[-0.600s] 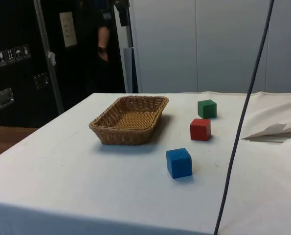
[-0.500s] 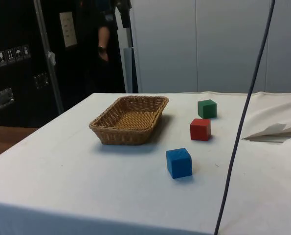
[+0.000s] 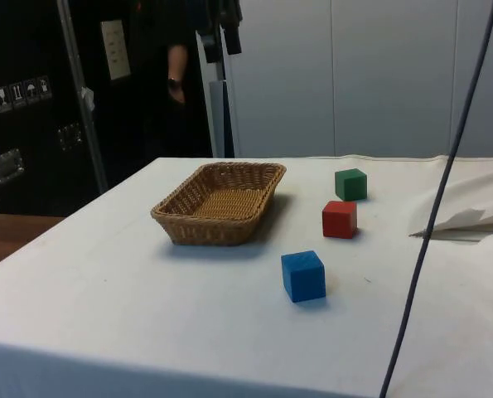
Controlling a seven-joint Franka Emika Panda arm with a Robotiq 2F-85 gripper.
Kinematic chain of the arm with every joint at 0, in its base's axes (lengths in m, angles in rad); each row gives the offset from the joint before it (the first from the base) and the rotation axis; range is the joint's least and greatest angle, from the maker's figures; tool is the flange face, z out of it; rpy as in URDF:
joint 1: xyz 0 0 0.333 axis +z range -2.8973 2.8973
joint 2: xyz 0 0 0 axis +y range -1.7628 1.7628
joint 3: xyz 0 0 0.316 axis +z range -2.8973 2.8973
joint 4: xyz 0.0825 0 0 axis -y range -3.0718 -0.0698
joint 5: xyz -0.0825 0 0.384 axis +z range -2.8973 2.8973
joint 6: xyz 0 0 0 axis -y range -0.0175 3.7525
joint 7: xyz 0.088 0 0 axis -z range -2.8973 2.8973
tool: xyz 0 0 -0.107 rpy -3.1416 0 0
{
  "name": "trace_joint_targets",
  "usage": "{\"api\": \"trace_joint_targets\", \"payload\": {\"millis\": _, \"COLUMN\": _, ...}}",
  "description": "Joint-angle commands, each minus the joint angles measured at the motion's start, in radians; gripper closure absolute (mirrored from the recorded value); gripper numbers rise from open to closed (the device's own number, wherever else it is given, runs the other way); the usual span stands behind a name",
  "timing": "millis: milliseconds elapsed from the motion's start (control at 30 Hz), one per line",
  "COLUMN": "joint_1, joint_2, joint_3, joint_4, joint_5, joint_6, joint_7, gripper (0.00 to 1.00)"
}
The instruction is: Pick up the blue cube and place it into the basket.
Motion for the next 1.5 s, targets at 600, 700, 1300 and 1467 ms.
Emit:
{"api": "trace_joint_targets", "payload": {"millis": 600, "joint_1": 0.003, "joint_2": -0.121, "joint_3": 0.073, "joint_4": -0.208, "joint_5": -0.02, "joint_6": 0.116, "joint_7": 0.077, "gripper": 0.0}}
{"api": "trace_joint_targets", "payload": {"millis": 700, "joint_1": 0.003, "joint_2": -0.131, "joint_3": 0.087, "joint_4": -0.232, "joint_5": -0.02, "joint_6": 0.132, "joint_7": 0.088, "gripper": 0.0}}
{"api": "trace_joint_targets", "payload": {"millis": 1300, "joint_1": 0.004, "joint_2": -0.168, "joint_3": 0.156, "joint_4": -0.351, "joint_5": -0.013, "joint_6": 0.227, "joint_7": 0.107, "gripper": 0.0}}
{"api": "trace_joint_targets", "payload": {"millis": 1467, "joint_1": 0.004, "joint_2": -0.172, "joint_3": 0.174, "joint_4": -0.38, "joint_5": -0.012, "joint_6": 0.256, "joint_7": 0.104, "gripper": 0.0}}
